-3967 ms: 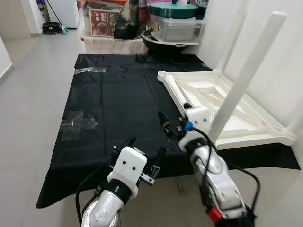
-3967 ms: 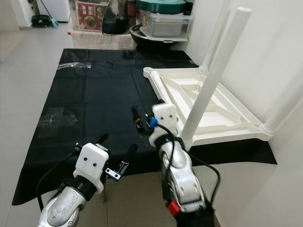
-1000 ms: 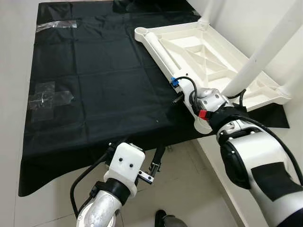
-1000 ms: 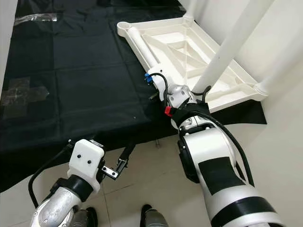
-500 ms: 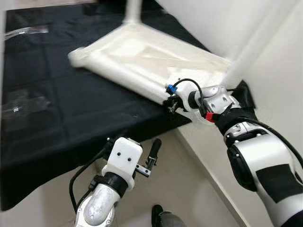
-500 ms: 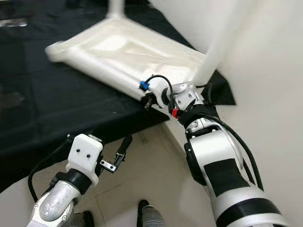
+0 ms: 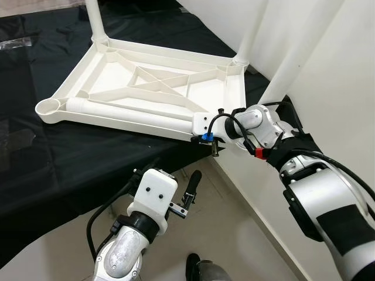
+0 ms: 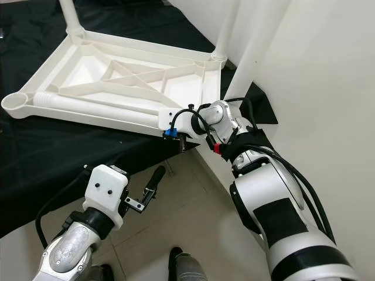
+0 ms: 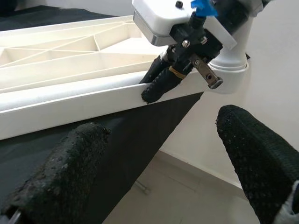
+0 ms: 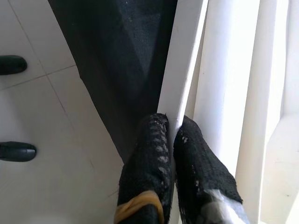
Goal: Building children table
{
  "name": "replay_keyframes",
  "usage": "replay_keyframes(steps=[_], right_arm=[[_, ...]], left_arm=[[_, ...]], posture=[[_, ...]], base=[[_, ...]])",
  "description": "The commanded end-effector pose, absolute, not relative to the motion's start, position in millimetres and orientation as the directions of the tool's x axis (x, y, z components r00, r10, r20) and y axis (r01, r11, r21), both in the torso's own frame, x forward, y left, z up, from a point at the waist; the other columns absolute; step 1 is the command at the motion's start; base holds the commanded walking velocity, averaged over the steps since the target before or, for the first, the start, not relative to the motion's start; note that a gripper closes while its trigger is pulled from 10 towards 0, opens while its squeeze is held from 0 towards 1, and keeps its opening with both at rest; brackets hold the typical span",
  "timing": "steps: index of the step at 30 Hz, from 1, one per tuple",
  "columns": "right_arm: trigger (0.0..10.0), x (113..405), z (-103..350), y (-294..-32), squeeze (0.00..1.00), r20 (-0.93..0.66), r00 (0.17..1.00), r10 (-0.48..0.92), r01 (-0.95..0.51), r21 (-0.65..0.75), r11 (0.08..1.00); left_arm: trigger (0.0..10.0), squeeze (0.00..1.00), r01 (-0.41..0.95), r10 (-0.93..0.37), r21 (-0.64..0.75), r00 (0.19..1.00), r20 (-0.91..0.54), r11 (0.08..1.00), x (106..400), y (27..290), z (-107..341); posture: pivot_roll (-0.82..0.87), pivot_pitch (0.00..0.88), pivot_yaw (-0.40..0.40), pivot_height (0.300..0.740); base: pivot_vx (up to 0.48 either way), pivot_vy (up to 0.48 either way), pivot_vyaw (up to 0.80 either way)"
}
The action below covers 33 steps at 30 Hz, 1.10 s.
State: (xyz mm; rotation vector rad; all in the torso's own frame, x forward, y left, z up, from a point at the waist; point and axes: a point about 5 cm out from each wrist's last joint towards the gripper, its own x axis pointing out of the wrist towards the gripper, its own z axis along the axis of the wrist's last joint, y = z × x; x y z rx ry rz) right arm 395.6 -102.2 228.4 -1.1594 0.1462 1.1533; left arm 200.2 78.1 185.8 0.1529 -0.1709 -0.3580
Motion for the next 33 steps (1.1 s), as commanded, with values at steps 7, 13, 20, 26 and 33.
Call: replay_keyframes(steps=[7,13,20,26,33], right_arm=[[0.0,375.4,246.4,-48.1,0.0,-0.513,0.25,0.821,-0.649,-0.718,-0.252],[0.0,372.3,250.5,-41.1,0.0,-0.46,0.255,0.85,-0.57,-0.782,-0.252],[0.0,373.2,256.0,-35.7,0.0,-0.423,0.306,0.853,-0.484,-0.841,-0.243],[0.0,377.1,259.2,-29.9,0.0,-0.454,0.415,0.789,-0.283,-0.888,-0.362],[0.0,370.9,252.7,-23.1,0.0,-0.495,0.396,0.773,-0.077,-0.857,-0.509]], left_arm=[[10.0,0.0,0.331,-0.356,0.184,0.926,0.126,0.925,199.4,78.5,181.9],[10.0,0.0,0.328,-0.353,0.183,0.927,0.125,0.927,199.1,79.0,181.1],[10.0,0.0,0.327,-0.351,0.181,0.928,0.126,0.928,199.4,78.3,180.8],[10.0,0.0,0.325,-0.35,0.18,0.928,0.129,0.928,200.1,78.1,181.3],[10.0,0.0,0.322,-0.348,0.182,0.929,0.129,0.929,199.2,78.4,181.4]], posture=[[0.06,0.24,-0.128,0.74],[0.06,0.241,-0.127,0.74],[0.06,0.241,-0.13,0.74],[0.06,0.243,-0.134,0.74],[0.05,0.244,-0.136,0.74]], base=[[0.0,0.0,0.0],[0.0,0.0,0.0],[0.0,0.0,0.0],[0.0,0.0,0.0],[0.0,0.0,0.0]])
